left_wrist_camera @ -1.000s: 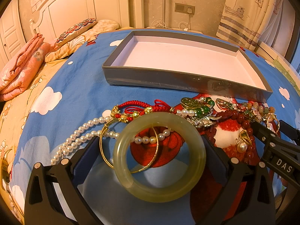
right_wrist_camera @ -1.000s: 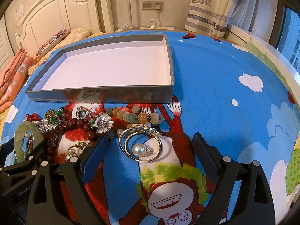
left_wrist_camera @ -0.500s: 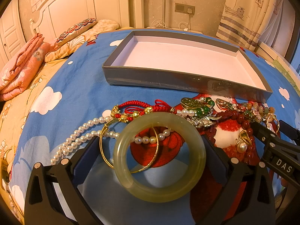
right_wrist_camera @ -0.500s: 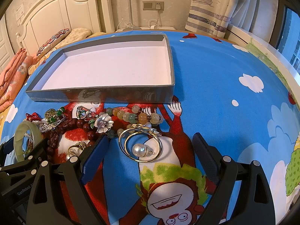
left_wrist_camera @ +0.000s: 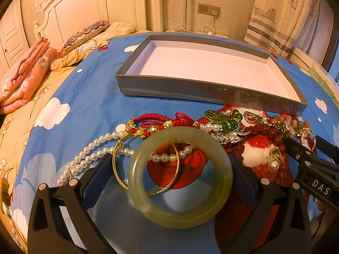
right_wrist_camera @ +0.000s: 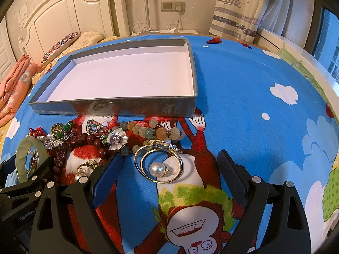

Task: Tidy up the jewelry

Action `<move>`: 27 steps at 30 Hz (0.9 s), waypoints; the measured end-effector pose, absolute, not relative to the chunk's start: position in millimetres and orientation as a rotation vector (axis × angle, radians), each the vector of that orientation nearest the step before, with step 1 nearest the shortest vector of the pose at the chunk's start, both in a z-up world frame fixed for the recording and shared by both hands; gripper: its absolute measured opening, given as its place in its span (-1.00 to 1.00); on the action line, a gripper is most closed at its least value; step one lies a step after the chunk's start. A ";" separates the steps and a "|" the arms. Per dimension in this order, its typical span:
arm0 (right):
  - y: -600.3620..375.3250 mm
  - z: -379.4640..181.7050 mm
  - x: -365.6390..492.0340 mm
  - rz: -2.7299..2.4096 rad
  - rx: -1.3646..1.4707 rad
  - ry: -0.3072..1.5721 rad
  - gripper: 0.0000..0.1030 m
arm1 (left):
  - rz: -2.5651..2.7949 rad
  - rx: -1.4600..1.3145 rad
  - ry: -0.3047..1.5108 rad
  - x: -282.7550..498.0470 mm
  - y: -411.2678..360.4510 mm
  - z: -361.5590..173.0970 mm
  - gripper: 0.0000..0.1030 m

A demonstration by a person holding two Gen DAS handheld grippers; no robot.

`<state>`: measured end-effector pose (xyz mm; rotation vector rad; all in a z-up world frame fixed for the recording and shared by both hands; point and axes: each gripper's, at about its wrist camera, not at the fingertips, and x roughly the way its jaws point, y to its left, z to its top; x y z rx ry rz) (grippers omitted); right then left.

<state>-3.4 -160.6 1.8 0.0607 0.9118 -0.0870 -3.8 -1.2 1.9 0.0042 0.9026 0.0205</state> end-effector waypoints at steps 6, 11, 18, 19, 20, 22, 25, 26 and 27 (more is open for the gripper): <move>-160.7 1.7 -3.4 -0.087 0.061 0.911 0.70 | 0.020 0.004 0.902 -3.9 -1.2 1.9 0.96; -160.6 1.6 -3.4 -0.087 0.061 0.911 0.70 | 0.020 0.004 0.902 -3.9 -1.2 1.9 0.96; -160.6 1.7 -3.5 -0.087 0.061 0.911 0.70 | 0.021 0.005 0.902 -4.0 -0.8 2.0 0.96; -160.7 1.7 -3.5 -0.087 0.062 0.911 0.70 | 0.021 0.005 0.902 -3.9 -0.9 1.9 0.96; -160.8 1.5 -3.3 -0.087 0.062 0.911 0.70 | 0.021 0.005 0.902 -4.0 -0.6 1.9 0.96; -160.7 1.6 -3.5 -0.086 0.061 0.911 0.70 | 0.020 0.004 0.902 -3.9 -1.0 1.9 0.96; -161.8 2.6 -4.5 -0.076 0.058 0.912 0.70 | 0.021 0.004 0.902 -4.0 -0.9 1.9 0.96; -160.9 2.6 -4.5 -0.070 0.056 0.912 0.70 | 0.021 0.003 0.903 -4.2 -0.5 1.9 0.96; -160.8 2.8 -4.8 -0.061 0.053 0.917 0.70 | 0.022 0.003 0.903 -2.7 -0.3 1.3 0.96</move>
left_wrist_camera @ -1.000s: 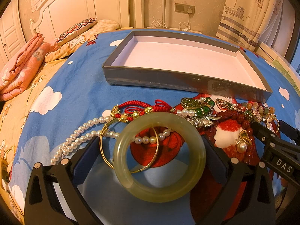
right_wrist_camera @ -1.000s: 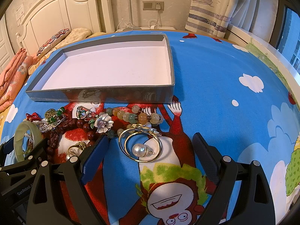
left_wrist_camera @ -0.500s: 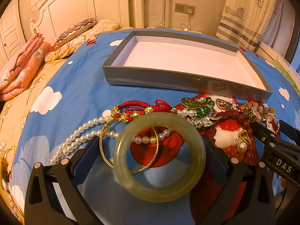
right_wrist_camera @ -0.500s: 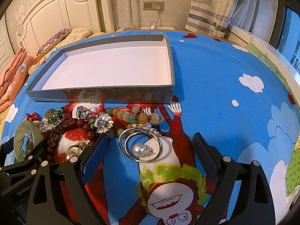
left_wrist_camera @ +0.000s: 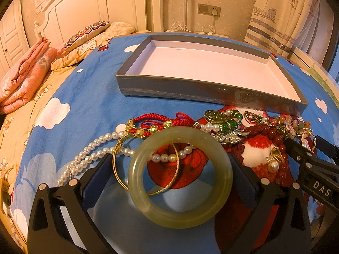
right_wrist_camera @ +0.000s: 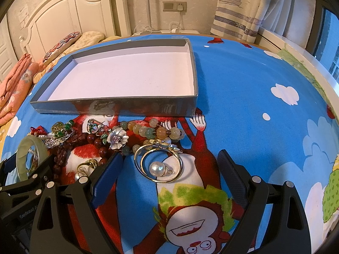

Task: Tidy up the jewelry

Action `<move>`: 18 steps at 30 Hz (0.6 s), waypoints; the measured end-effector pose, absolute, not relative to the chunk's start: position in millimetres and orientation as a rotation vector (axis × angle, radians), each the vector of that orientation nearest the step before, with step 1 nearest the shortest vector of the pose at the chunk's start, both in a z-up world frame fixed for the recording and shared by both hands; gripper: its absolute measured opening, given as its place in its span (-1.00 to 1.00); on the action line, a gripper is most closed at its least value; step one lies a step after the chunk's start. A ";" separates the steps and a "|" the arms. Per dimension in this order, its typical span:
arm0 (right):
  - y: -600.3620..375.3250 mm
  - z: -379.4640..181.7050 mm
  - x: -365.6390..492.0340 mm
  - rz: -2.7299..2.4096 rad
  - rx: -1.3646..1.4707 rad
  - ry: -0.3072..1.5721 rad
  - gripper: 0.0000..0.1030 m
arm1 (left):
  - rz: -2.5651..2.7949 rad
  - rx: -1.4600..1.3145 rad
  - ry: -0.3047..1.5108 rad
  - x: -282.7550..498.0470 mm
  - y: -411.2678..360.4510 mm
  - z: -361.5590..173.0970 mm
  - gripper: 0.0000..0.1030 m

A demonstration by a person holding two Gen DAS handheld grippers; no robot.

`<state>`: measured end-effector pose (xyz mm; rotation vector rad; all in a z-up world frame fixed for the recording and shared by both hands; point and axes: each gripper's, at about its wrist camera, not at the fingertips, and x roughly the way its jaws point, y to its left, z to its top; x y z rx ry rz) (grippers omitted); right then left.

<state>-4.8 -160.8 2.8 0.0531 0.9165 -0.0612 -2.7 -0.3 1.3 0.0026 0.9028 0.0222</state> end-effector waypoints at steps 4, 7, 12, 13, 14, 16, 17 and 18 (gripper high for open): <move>-162.7 4.8 -3.7 0.005 0.019 0.966 0.70 | 0.016 0.006 0.923 -2.2 -0.5 1.9 0.96; -165.3 5.7 -9.0 0.071 -0.008 0.993 0.69 | -0.011 0.021 0.947 -7.4 1.2 2.5 0.96; -178.6 8.9 -26.4 0.152 0.072 0.975 0.69 | -0.076 0.043 0.949 -36.4 6.9 2.0 0.96; -183.7 9.7 -29.7 0.173 0.099 0.968 0.69 | -0.090 0.040 0.941 -43.9 7.7 2.7 0.96; -186.8 10.4 -32.3 0.187 0.116 0.962 0.69 | -0.109 0.027 0.926 -52.4 11.8 4.0 0.96; -191.8 11.1 -36.9 0.211 0.132 0.952 0.69 | -0.146 -0.007 0.866 -74.5 27.1 8.9 0.96; -192.6 11.2 -37.2 0.214 0.133 0.949 0.69 | -0.145 -0.010 0.849 -80.7 32.9 10.2 0.96; -192.9 11.3 -37.5 0.218 0.134 0.947 0.68 | -0.137 -0.013 0.819 -89.9 44.0 12.5 0.96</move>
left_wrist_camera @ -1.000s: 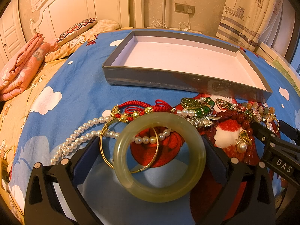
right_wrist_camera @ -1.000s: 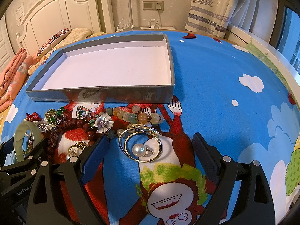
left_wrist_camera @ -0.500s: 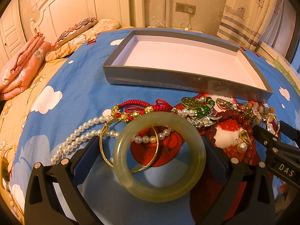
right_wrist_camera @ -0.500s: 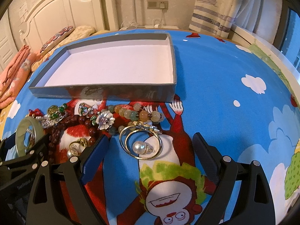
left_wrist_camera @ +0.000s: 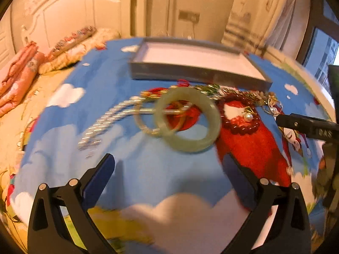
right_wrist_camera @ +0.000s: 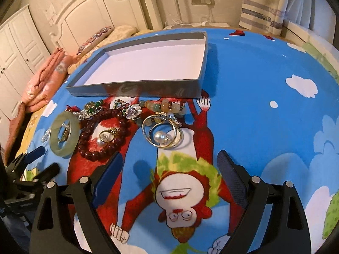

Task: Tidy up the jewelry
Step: 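Grasp the pale green jade bangle with the left tool while the right tool grasps the gold pearl rings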

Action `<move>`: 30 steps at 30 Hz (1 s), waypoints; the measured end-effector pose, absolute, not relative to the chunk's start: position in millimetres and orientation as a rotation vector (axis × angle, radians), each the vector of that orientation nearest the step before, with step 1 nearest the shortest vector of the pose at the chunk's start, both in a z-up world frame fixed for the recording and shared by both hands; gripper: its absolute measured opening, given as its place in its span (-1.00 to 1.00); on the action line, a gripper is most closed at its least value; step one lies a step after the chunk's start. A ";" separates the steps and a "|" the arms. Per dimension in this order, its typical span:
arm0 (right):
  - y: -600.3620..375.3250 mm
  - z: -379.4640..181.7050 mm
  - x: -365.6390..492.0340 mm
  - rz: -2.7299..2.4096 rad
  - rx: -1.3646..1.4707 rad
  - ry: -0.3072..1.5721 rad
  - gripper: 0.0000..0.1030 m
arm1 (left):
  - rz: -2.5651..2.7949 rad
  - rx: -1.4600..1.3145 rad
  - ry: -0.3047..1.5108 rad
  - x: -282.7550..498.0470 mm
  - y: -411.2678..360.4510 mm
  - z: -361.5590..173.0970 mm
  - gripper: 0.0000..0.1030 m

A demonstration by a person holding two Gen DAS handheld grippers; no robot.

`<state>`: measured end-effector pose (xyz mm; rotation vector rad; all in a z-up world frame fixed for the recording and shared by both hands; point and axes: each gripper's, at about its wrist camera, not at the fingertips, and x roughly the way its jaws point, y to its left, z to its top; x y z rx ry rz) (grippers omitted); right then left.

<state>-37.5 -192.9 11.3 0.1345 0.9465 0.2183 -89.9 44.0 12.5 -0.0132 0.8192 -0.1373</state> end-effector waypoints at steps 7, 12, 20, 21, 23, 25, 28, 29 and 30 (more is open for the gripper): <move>-198.3 16.2 -38.3 0.225 0.157 0.908 0.68 | -0.091 -0.026 0.764 -90.4 96.6 27.9 0.94; -202.4 22.2 -43.0 0.226 0.177 0.861 0.68 | -0.228 -0.078 0.764 -79.0 84.6 41.9 0.81; -194.3 22.1 -46.5 0.224 0.131 0.851 0.68 | -0.231 -0.098 0.805 -34.9 43.4 29.2 -0.22; -194.3 22.2 -46.9 0.225 0.130 0.850 0.68 | -0.218 -0.070 0.809 -29.2 39.7 27.2 -0.24; -194.1 21.6 -46.5 0.229 0.130 0.851 0.68 | -0.207 -0.027 0.839 -20.5 34.1 20.7 -0.31; -193.8 21.3 -45.9 0.232 0.132 0.852 0.68 | -0.218 -0.027 0.845 -16.4 34.2 16.1 -0.32; -194.0 21.6 -45.6 0.235 0.138 0.849 0.68 | -0.253 -0.088 0.841 -17.4 42.3 18.0 -0.69; -194.3 21.5 -45.7 0.237 0.141 0.847 0.68 | -0.260 -0.090 0.837 -19.4 42.6 17.9 -0.70; -195.1 21.8 -45.8 0.238 0.147 0.844 0.68 | -0.260 -0.078 0.830 -22.8 41.9 17.6 -0.70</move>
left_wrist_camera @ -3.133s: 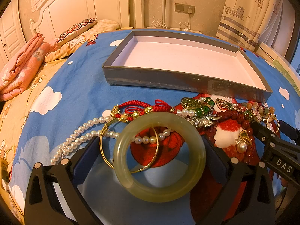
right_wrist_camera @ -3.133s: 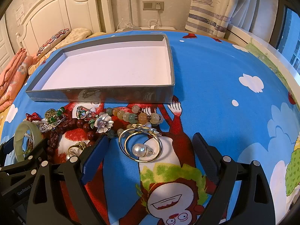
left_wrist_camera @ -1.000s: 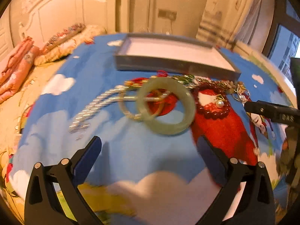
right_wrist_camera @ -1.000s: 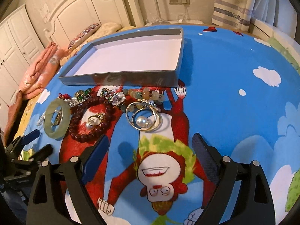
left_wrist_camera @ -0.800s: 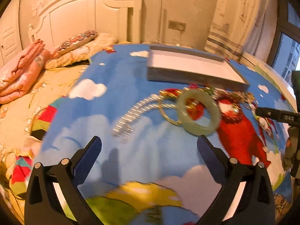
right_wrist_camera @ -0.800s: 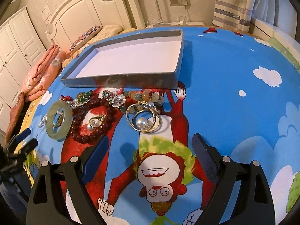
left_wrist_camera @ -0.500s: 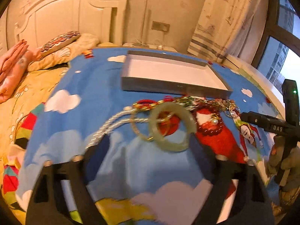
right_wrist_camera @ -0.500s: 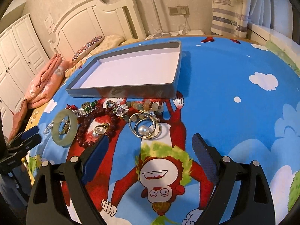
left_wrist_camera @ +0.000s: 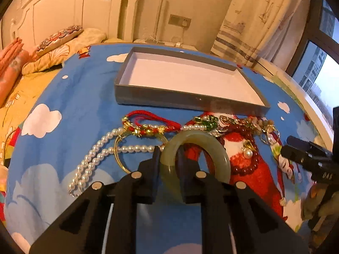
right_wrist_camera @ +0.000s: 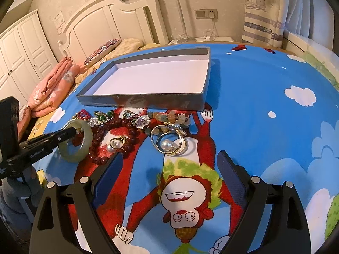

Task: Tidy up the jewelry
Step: 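Grasp the pale green jade bangle with the left tool while the right tool grasps the gold pearl rings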

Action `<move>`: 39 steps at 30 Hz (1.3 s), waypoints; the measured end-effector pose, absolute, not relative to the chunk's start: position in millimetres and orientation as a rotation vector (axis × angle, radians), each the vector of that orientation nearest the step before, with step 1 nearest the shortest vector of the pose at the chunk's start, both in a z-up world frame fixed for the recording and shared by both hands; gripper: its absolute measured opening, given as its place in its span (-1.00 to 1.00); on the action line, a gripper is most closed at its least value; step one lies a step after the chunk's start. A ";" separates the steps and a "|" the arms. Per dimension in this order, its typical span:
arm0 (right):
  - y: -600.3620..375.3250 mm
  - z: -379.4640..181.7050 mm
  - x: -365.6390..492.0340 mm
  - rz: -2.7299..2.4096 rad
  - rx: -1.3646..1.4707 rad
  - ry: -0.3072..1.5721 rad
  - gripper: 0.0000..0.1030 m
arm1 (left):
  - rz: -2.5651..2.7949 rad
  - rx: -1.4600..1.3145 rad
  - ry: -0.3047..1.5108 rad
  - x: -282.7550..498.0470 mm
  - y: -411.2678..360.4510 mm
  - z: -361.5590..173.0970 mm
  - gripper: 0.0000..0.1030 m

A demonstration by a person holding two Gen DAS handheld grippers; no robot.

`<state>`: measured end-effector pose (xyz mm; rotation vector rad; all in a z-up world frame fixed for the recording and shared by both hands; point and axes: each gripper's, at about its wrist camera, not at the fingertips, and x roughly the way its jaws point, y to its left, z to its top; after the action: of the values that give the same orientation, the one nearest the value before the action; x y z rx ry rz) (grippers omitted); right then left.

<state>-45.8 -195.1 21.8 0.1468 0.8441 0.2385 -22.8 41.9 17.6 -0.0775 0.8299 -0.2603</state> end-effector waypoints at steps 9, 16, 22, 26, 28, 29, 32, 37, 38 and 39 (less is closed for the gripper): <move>-203.6 23.7 -40.7 0.249 0.186 0.852 0.46 | -0.307 -0.151 0.750 -61.8 51.8 33.6 -0.71; -189.0 27.5 -28.1 0.230 0.093 0.863 0.25 | -0.300 -0.125 0.723 -76.9 50.7 41.8 -0.71; -177.4 14.7 -13.4 0.213 0.043 0.918 0.23 | -0.314 -0.118 0.705 -82.5 47.2 46.0 -0.71; -172.9 12.0 -11.5 0.204 0.014 0.916 0.06 | -0.323 -0.121 0.694 -84.5 45.0 47.5 -0.71; -175.2 12.4 -12.2 0.218 0.023 0.909 -0.19 | -0.329 -0.121 0.687 -85.8 43.6 49.1 -0.71; -177.6 12.6 -13.1 0.231 0.040 0.908 -0.19 | -0.331 -0.118 0.684 -86.5 42.6 50.3 -0.71; -184.3 15.7 -18.4 0.261 0.079 0.887 -0.20 | -0.335 -0.108 0.672 -88.1 39.9 54.5 -0.71; -190.3 28.7 -32.2 0.302 0.099 0.815 -0.20 | -0.337 -0.099 0.652 -88.3 37.8 62.3 -0.71; -191.6 30.5 -32.8 0.303 0.103 0.810 -0.20 | -0.337 -0.097 0.649 -87.5 37.0 63.8 -0.71; -192.9 32.7 -33.3 0.303 0.108 0.804 -0.20 | -0.338 -0.096 0.648 -87.0 36.5 64.9 -0.71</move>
<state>-33.3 -192.9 32.7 0.1081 0.8045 0.3034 -87.0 36.5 64.9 -0.0956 0.6476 -0.3376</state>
